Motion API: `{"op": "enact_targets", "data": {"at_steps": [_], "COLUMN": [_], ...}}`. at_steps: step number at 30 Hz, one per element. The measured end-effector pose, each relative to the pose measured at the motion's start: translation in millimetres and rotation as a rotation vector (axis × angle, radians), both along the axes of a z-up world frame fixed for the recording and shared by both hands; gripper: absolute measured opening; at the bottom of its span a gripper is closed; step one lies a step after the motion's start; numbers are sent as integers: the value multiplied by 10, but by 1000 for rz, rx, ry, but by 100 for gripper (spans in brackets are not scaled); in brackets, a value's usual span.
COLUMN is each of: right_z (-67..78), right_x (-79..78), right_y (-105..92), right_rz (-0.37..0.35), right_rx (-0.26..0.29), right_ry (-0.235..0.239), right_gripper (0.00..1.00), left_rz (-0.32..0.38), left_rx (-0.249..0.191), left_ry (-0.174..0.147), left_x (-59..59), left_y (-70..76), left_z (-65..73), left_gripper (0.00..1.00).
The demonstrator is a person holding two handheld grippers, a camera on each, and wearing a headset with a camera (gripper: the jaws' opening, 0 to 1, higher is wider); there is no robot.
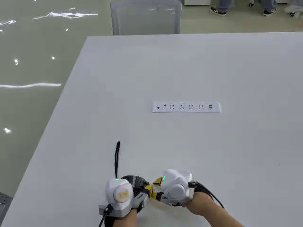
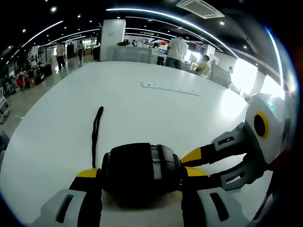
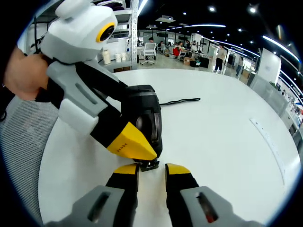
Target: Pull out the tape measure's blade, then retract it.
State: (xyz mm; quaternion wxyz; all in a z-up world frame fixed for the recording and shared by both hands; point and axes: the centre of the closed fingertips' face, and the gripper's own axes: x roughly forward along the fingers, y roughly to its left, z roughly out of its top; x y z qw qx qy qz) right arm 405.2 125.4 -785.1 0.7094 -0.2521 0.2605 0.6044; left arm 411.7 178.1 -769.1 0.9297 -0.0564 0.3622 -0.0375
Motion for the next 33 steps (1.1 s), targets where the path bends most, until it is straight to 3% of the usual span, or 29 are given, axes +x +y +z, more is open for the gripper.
{"op": "enact_targets", "data": {"at_steps": [7,11,15,21,23,31,33], "right_z": [40,47,90,169,192,216,302], "right_x": [-15,-29,-37,-79,-90,-120,-188], "right_y": [-123,-234,-336,-484,-537,-631,-836], "right_rz": [-10,-18,-34,-65,-93,-111,-168], "right_rx": [-14,-28,-29,-8,2,16,69], "right_ry": [3,4,-2,-3,7,5,15], "right_gripper": [35,40,45,52,55,64,65], "left_rz": [-32,-71,-104,-230,-284,-337,-422], "left_rx": [8,18,28,46,31,-4,12], "left_ry": [7,-19,-18,-54,-75,-100,-134], "left_x": [-63,-96,-138,-187,-210,-266,-374], "left_y": [11,15,25,-22,-81,-114,-77], "left_z": [-11,27,24,59,109,146,190], "left_gripper": [68,71,75,81,82,84,86]}}
